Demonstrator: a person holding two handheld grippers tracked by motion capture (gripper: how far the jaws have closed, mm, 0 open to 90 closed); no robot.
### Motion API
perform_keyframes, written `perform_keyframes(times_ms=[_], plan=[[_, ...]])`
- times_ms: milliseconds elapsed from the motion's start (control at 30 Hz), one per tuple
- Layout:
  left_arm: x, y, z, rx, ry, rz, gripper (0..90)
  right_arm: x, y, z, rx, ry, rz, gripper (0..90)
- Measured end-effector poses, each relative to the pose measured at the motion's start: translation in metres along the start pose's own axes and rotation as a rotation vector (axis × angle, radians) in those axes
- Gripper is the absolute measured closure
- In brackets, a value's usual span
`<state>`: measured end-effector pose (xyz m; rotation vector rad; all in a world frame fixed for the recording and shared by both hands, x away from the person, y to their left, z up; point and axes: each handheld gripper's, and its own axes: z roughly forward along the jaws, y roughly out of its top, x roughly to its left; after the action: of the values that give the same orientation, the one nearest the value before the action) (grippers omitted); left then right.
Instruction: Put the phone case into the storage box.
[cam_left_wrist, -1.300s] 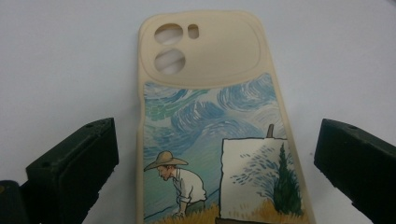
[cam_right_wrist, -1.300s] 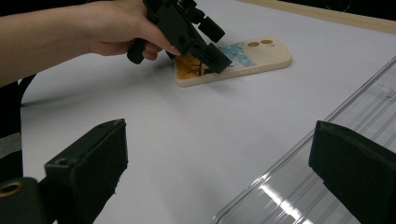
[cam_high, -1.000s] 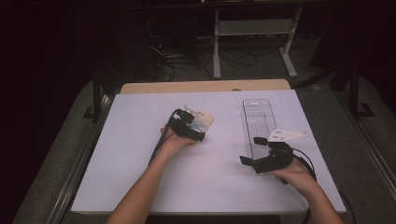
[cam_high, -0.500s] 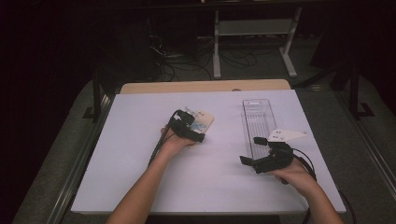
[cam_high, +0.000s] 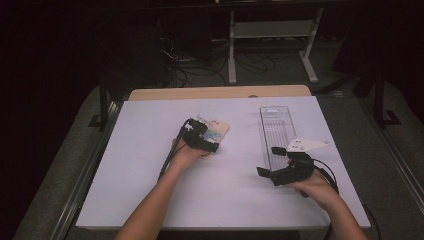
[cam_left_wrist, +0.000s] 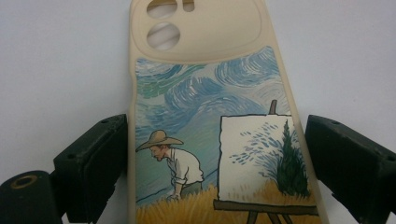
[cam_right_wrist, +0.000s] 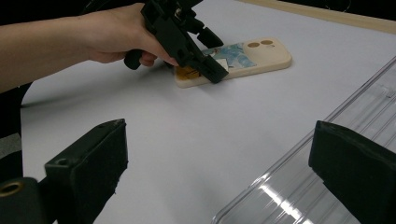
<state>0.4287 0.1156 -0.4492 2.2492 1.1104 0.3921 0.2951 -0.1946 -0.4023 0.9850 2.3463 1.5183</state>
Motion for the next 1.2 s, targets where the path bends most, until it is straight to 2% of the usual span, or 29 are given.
perform_keyframes(times_ms=[133,367,600,667,733,767,800,1033,1133,1200], plan=[[-0.001,0.0,0.0,-0.002,0.001,-0.009,9.0,0.0,0.0,0.0,0.0,0.0,-0.001,3.9],[0.0,0.0,-0.001,0.0,-0.003,0.001,10.2,0.0,0.0,0.0,0.0,0.0,0.0,4.1],[0.002,0.0,-0.003,-0.007,-0.013,0.025,11.2,0.0,0.0,0.0,-0.002,0.003,-0.001,4.0],[0.004,0.0,-0.006,-0.015,-0.041,0.028,11.3,0.0,0.0,0.0,-0.001,0.004,0.0,4.0],[0.005,0.0,-0.007,-0.018,-0.049,0.034,11.4,0.0,0.0,0.0,-0.002,0.004,-0.001,4.0],[0.005,0.0,-0.009,-0.019,-0.067,0.024,11.3,0.0,0.0,0.0,-0.002,0.004,-0.001,4.0],[0.005,0.0,-0.009,-0.019,-0.067,0.024,11.3,0.0,0.0,0.0,-0.002,0.004,-0.001,4.0],[0.006,0.0,-0.018,-0.027,-0.113,0.052,11.3,0.0,0.0,0.0,0.0,0.004,0.0,3.9],[0.006,0.0,-0.024,-0.037,-0.133,0.077,11.3,0.0,0.0,0.0,0.0,0.004,0.0,4.0],[0.005,0.0,-0.025,-0.049,-0.144,0.074,11.3,0.0,0.0,0.0,0.0,0.004,0.001,3.9]])
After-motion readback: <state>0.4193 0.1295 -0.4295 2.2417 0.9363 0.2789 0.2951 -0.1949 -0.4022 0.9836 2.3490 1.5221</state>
